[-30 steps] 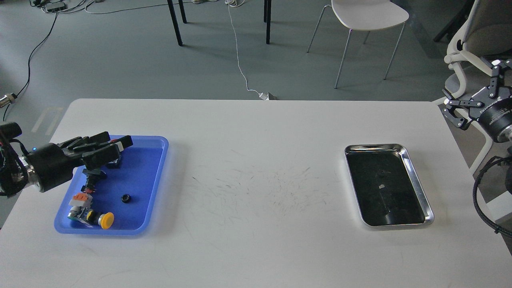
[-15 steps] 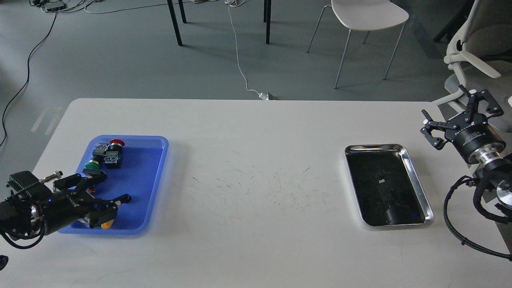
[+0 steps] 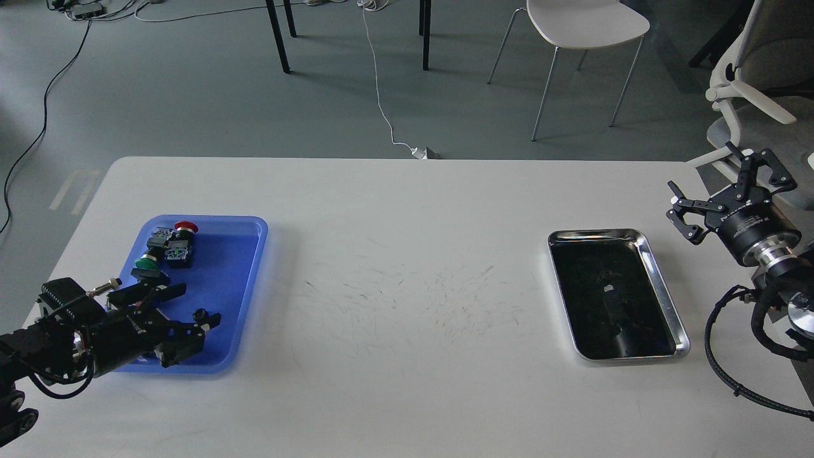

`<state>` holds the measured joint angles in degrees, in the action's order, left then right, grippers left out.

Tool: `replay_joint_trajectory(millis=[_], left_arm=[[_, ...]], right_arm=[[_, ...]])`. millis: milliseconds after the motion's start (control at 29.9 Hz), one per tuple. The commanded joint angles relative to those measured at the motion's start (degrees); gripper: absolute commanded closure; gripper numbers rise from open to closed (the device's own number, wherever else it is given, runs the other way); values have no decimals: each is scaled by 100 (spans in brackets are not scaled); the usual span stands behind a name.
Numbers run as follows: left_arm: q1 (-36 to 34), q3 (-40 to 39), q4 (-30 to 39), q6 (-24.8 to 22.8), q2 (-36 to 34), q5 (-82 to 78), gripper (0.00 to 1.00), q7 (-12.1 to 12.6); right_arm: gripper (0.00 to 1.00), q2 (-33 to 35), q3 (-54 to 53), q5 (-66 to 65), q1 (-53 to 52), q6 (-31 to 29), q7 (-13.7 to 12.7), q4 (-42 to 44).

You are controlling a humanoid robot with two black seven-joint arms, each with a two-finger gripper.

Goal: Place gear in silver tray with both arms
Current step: 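Grasp another black gear in the blue tray with the left gripper, then carry the gear with the left gripper to the table centre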

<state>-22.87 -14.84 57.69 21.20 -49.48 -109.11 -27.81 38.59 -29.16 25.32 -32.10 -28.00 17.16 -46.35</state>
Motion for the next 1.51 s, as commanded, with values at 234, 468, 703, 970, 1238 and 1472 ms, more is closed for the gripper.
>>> replay_joint_trajectory(millis=[234, 468, 703, 970, 1238, 1472], left_arm=[[-25, 130, -329, -2, 122, -154, 37, -6], [2, 148, -329, -28, 122, -163, 74, -14], [-86, 183, -267, -37, 79, -119, 89, -19], [-937, 148, 697, -247, -527, 100, 90, -19], [-1791, 139, 1956, -687, -38, 444, 89, 407], [-2029, 183, 1685, -889, 1719, 259, 89, 680]], right_arm=[[4, 0, -20, -1, 11, 0, 6, 21], [4, -53, -37, -1, 20, 0, 6, 3], [4, -62, -55, -1, 11, 0, 6, 3], [4, -71, -90, -1, 2, 0, 6, -5], [4, 17, -275, -1, 20, 0, 6, 12], [4, 123, -275, -1, 29, 0, -2, 91]])
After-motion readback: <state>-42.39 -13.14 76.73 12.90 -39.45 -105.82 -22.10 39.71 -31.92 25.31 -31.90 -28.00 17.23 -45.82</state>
